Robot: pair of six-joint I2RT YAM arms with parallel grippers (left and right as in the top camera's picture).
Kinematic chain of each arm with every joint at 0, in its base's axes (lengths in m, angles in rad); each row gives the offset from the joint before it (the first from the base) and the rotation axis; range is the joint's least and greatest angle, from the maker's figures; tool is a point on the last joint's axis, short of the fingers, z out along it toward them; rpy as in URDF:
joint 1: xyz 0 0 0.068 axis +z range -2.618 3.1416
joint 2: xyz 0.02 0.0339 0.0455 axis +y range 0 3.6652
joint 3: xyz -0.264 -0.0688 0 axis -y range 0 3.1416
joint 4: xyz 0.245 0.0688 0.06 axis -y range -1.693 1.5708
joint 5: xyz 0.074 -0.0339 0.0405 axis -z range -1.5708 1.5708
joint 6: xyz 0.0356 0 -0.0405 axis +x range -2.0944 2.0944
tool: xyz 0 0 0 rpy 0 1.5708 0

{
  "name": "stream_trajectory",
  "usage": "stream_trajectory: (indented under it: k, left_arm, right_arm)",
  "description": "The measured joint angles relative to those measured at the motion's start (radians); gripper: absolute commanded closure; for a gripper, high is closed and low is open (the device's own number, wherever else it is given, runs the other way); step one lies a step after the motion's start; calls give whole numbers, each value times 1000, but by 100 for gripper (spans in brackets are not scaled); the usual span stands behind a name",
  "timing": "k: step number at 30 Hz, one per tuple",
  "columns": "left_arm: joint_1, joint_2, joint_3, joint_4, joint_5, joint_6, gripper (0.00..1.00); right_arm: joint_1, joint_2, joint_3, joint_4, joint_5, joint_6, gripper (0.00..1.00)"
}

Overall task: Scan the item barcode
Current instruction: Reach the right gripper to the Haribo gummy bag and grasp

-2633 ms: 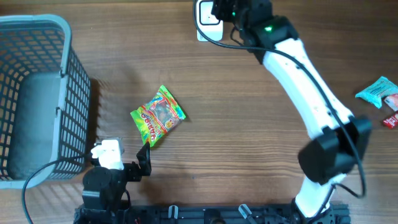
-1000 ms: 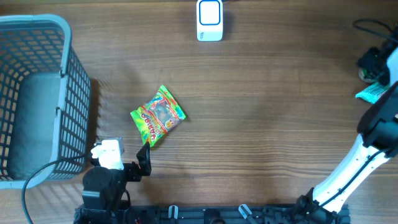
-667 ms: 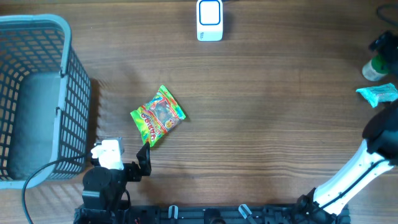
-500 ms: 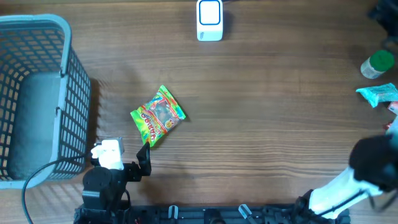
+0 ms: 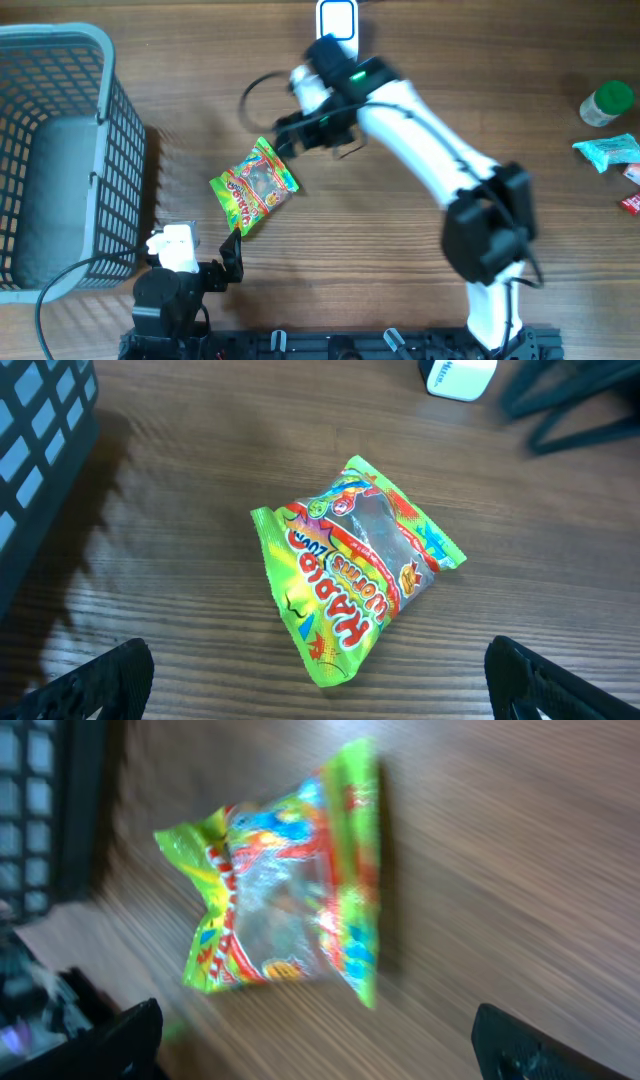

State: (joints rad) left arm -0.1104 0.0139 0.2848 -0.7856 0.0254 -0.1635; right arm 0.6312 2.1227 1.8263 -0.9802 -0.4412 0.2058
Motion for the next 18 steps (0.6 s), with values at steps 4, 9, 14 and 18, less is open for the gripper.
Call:
stream_trajectory:
  k: [4, 9, 14, 18]
  left_arm:
    - [0, 0, 0, 0, 0, 0, 0]
    - [0, 0, 0, 0, 0, 0, 0]
    - [0, 0, 0, 0, 0, 0, 0]
    - [0, 0, 0, 0, 0, 0, 0]
  right_arm:
    - [98, 109, -3, 74, 58, -2, 0]
    - [90, 193, 2, 96, 67, 1, 19]
    - [87, 221, 3, 94, 28, 5, 96]
    - [56, 224, 8, 47, -30, 5, 96]
